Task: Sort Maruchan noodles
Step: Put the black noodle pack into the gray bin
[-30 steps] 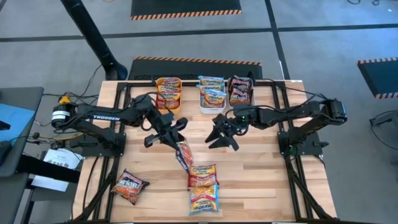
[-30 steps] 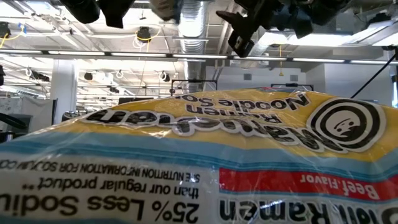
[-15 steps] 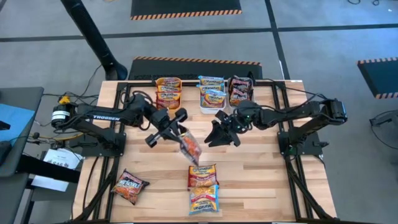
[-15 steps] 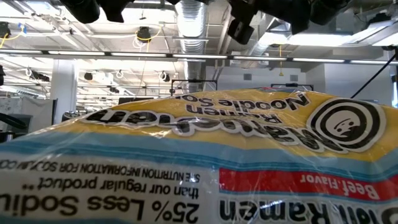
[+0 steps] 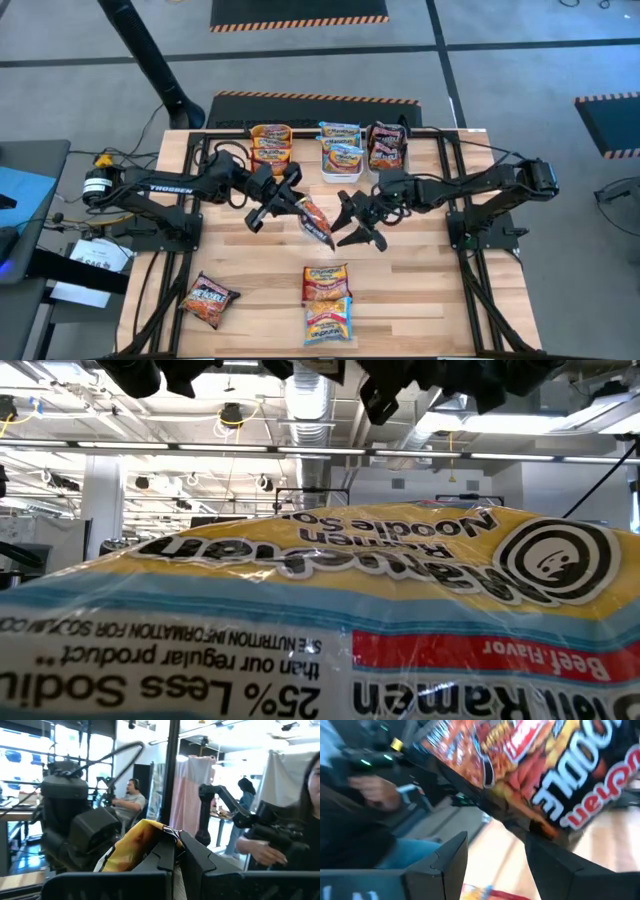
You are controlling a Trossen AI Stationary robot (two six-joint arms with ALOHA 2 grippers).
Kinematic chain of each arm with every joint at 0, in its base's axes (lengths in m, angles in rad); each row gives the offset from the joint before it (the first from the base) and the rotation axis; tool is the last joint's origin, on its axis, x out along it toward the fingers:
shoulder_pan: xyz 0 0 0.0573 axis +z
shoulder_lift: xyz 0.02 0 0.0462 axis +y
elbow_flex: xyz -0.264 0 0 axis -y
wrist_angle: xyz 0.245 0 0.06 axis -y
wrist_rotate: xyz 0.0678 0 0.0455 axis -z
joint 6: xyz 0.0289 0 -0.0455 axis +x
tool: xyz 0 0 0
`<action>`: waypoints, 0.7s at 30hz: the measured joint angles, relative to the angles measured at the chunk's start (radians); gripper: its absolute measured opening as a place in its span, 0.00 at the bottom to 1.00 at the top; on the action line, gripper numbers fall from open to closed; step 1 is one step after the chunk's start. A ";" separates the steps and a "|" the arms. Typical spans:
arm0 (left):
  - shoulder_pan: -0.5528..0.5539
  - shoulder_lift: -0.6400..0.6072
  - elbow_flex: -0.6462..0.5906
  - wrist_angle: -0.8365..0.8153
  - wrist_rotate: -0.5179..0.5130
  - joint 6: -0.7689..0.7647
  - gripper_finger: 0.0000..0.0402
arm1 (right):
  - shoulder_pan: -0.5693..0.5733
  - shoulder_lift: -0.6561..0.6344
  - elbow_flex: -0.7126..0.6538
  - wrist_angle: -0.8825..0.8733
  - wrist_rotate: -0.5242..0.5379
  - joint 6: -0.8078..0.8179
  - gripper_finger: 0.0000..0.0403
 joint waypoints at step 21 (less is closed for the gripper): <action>0.000 0.000 0.000 -0.002 -0.198 0.061 0.00 | 0.094 -0.173 -0.001 -0.259 0.661 -0.500 0.54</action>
